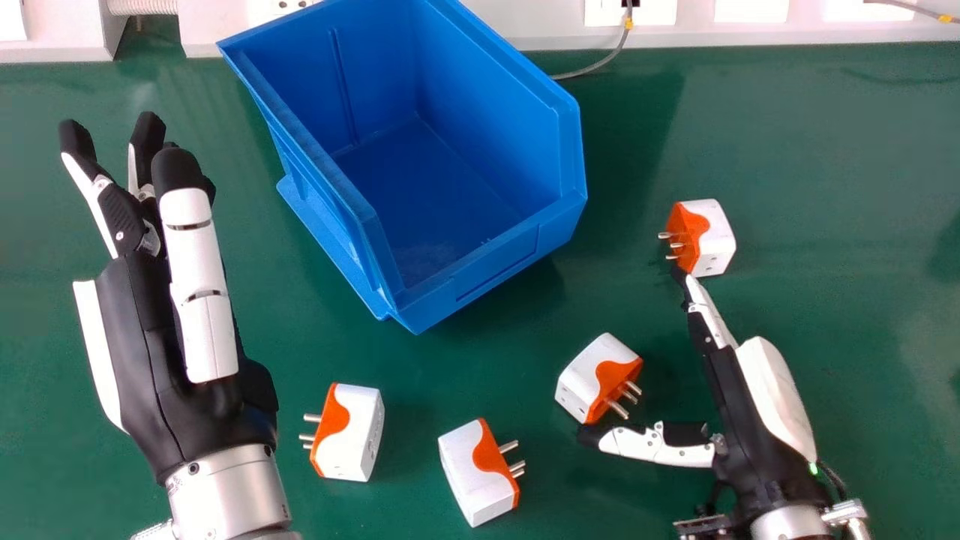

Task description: Pick all objects and put in blue box

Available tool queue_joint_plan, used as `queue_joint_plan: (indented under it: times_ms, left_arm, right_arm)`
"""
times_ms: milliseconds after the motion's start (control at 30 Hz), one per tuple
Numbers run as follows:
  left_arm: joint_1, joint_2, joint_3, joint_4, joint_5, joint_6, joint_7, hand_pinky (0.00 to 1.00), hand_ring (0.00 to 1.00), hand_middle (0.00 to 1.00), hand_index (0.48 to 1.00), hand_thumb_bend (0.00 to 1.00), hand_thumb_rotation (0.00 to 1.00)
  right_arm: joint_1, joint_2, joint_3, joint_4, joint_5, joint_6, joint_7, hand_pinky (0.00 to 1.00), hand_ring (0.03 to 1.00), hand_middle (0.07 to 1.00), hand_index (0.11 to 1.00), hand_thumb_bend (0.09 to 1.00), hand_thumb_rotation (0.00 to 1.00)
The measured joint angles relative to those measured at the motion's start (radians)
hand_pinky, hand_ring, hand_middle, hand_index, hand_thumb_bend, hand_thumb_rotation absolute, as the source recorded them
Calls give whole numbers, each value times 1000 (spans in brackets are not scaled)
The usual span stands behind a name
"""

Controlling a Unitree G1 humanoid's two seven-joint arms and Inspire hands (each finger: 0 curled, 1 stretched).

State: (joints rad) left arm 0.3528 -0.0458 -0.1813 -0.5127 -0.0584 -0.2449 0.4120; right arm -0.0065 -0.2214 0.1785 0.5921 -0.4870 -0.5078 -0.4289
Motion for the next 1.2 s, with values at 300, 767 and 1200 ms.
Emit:
queue_joint_plan:
  times_ms: [300, 767, 1200]
  left_arm:
    - [1, 0, 0, 0, -2, 0, -2, 944, 969, 963, 939, 559, 778]
    - [2, 0, 2, 1, -2, -3, -5, 943, 968, 963, 945, 561, 783]
    - [8, 0, 2, 1, -10, -4, -11, 940, 967, 964, 946, 562, 782]
  right_arm:
    - [-52, 89, 36, 129, -45, -53, -213, 579, 715, 749, 736, 875, 116]
    - [-115, 127, 118, 225, -77, -40, -290, 640, 751, 756, 733, 897, 49]
    - [-158, 137, 140, 248, -75, 2, -317, 344, 428, 506, 523, 510, 0]
